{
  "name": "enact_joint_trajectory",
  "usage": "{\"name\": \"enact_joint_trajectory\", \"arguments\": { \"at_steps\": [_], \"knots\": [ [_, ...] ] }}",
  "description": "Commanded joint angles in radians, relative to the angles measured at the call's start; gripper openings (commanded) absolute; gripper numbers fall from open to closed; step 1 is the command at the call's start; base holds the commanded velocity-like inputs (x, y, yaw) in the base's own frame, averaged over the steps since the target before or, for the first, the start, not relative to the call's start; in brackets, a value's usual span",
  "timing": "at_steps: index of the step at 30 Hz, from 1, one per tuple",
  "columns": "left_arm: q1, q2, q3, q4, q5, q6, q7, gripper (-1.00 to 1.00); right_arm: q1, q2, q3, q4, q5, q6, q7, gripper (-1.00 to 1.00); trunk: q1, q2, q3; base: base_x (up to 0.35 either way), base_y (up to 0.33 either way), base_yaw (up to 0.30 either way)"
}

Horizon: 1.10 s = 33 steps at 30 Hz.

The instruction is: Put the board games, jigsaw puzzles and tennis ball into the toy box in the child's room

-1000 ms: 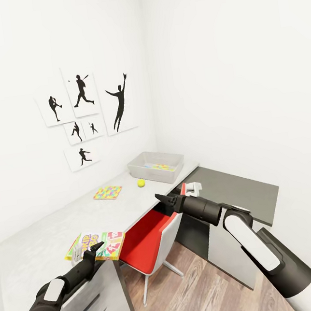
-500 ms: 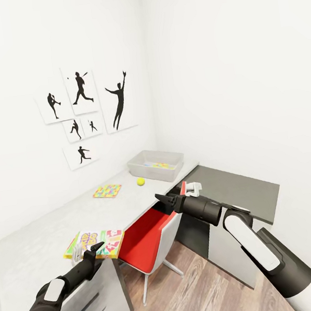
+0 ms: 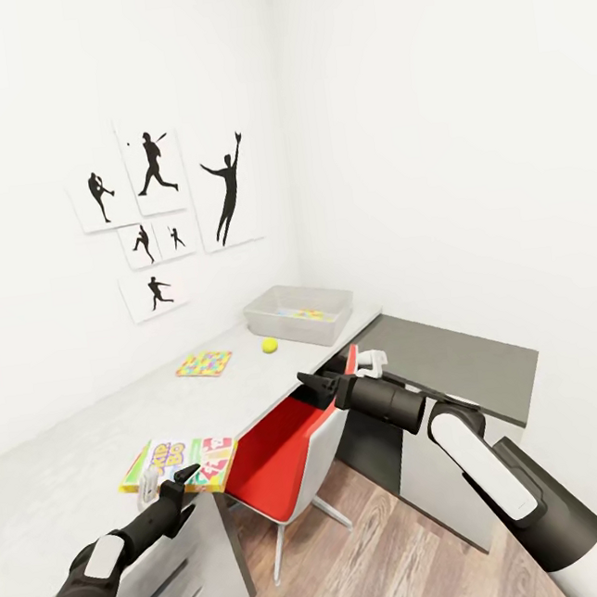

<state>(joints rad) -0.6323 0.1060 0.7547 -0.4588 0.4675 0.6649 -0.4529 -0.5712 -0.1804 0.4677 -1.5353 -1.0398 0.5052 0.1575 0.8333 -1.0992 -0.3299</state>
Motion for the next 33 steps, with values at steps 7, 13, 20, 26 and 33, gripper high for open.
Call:
{"name": "enact_joint_trajectory", "arguments": {
  "at_steps": [7, 13, 20, 26, 33],
  "knots": [
    [-0.001, 0.000, 0.006, 0.000, 0.000, 0.007, -0.003, 1.00, -0.001, -0.001, 0.001, 0.000, -0.003, 0.003, 0.001, 1.00, 0.004, -0.008, -0.004, 0.000, 0.000, 0.000],
    [-0.001, -0.001, 0.006, 0.000, 0.000, 0.007, -0.003, 1.00, -0.001, 0.000, 0.002, 0.000, -0.003, 0.003, 0.001, 1.00, 0.027, -0.050, -0.023, 0.000, 0.000, 0.000],
    [-0.001, -0.002, 0.006, 0.000, 0.000, 0.007, -0.003, 1.00, -0.001, 0.000, 0.002, 0.000, -0.003, 0.003, 0.001, 1.00, 0.035, -0.064, -0.029, 0.000, 0.000, 0.000],
    [-0.001, -0.001, 0.006, 0.000, 0.000, 0.007, -0.003, 1.00, -0.001, 0.001, 0.002, 0.000, -0.003, 0.003, 0.001, 1.00, 0.035, -0.064, -0.029, 0.000, 0.000, 0.000],
    [-0.001, -0.001, 0.006, 0.000, 0.000, 0.007, -0.004, 1.00, -0.001, 0.001, 0.002, 0.000, -0.003, 0.003, 0.001, 1.00, 0.035, -0.064, -0.029, 0.000, 0.000, 0.000]
  ]
}}
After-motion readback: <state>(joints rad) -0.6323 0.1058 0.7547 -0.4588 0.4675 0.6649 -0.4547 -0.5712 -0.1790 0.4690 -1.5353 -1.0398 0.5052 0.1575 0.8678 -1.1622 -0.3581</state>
